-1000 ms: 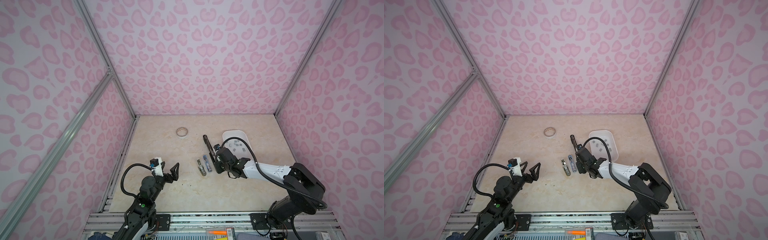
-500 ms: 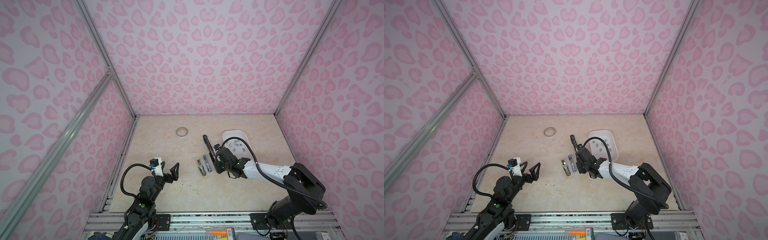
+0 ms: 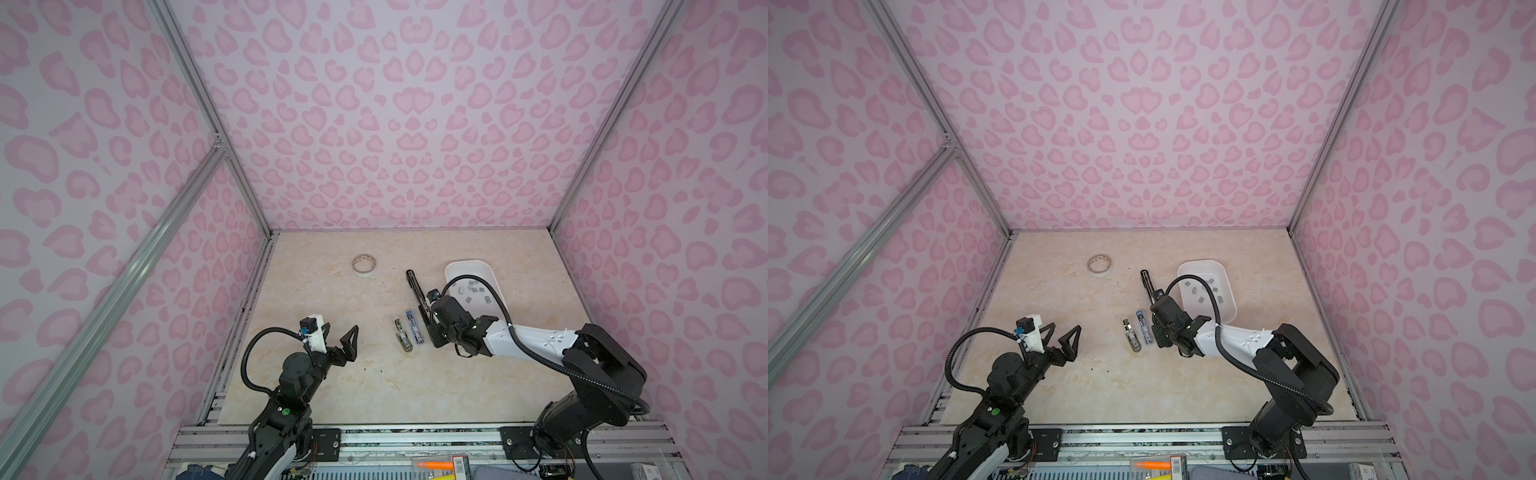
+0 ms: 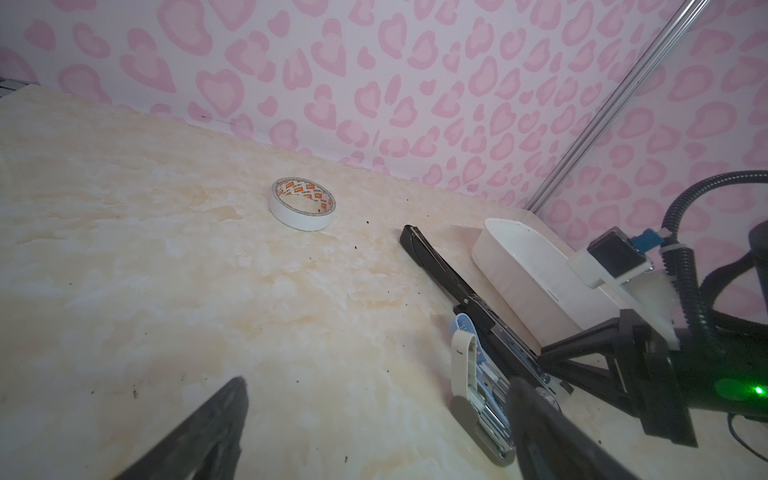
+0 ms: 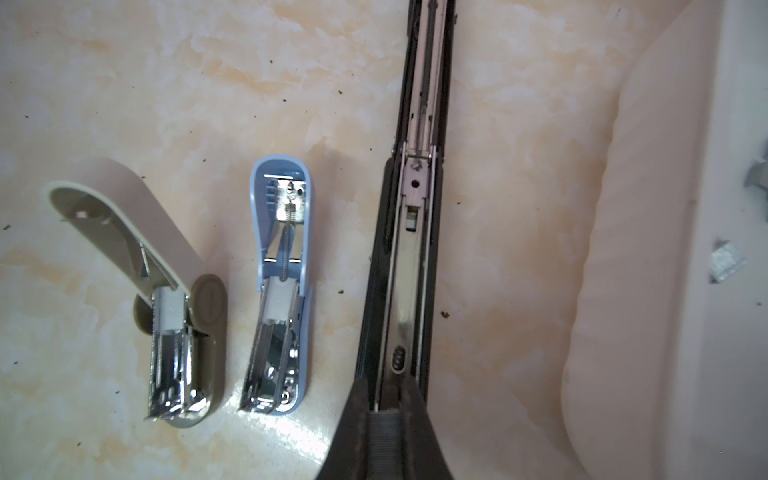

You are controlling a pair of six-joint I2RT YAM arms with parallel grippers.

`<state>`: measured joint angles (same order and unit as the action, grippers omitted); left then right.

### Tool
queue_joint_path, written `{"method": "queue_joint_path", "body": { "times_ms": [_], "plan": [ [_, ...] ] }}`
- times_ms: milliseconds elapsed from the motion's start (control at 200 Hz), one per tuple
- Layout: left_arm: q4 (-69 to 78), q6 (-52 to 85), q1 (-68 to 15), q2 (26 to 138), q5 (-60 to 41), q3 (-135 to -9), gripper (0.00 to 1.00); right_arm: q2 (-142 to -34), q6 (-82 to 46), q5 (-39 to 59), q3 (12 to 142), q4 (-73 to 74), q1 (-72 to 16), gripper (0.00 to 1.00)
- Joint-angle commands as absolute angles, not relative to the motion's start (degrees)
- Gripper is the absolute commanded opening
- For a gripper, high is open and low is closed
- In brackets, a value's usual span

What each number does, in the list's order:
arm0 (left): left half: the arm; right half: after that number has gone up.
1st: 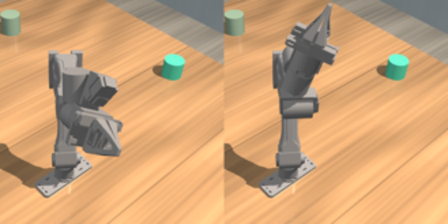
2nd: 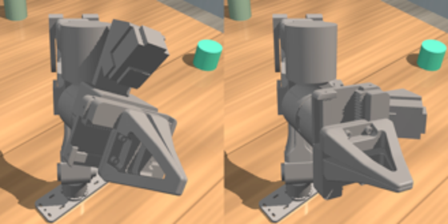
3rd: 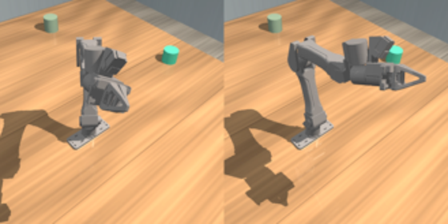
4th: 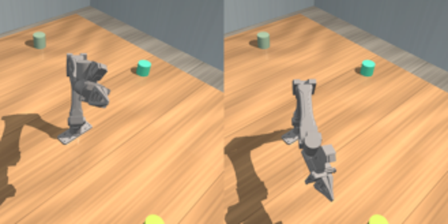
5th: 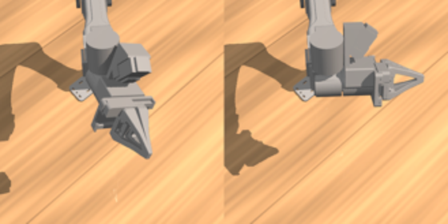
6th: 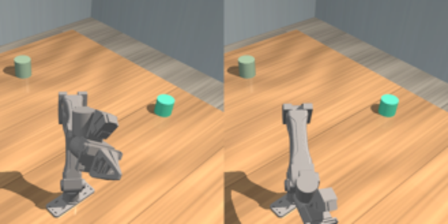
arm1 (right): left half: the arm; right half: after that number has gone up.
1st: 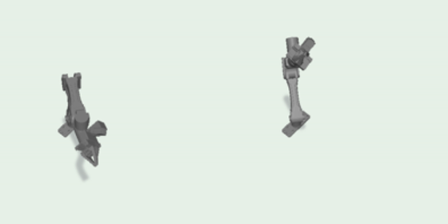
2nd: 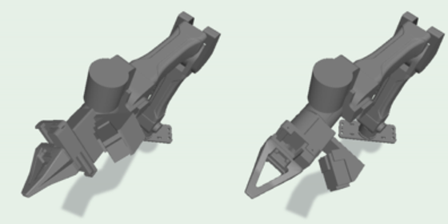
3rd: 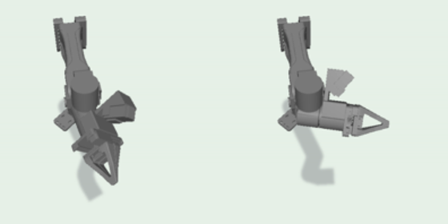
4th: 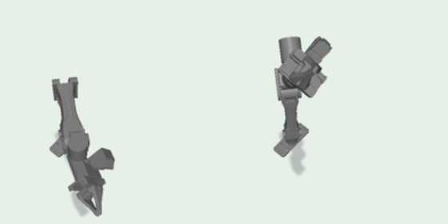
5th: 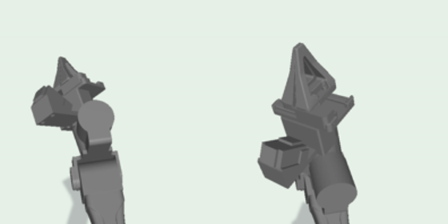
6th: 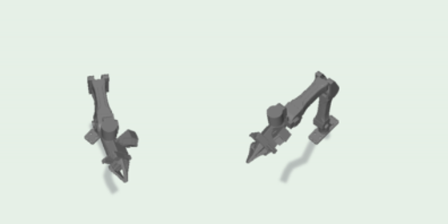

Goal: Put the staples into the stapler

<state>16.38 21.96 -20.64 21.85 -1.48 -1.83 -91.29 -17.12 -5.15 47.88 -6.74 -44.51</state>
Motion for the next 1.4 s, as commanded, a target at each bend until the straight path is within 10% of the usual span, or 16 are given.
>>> {"method": "queue_joint_path", "body": {
  "times_ms": [0, 1395],
  "plan": [
    [18.8, 21.5, -20.7, 21.8, -1.4, -1.7, 0.97, -91.8, -16.9, -5.9, 48.3, -6.9, -44.6, 0.05],
    [18.6, 21.6, -20.8, 21.5, -1.0, -1.8, 0.97, -92.7, -17.2, -5.6, 48.7, -7.2, -44.6, 0.04]
  ]
}}
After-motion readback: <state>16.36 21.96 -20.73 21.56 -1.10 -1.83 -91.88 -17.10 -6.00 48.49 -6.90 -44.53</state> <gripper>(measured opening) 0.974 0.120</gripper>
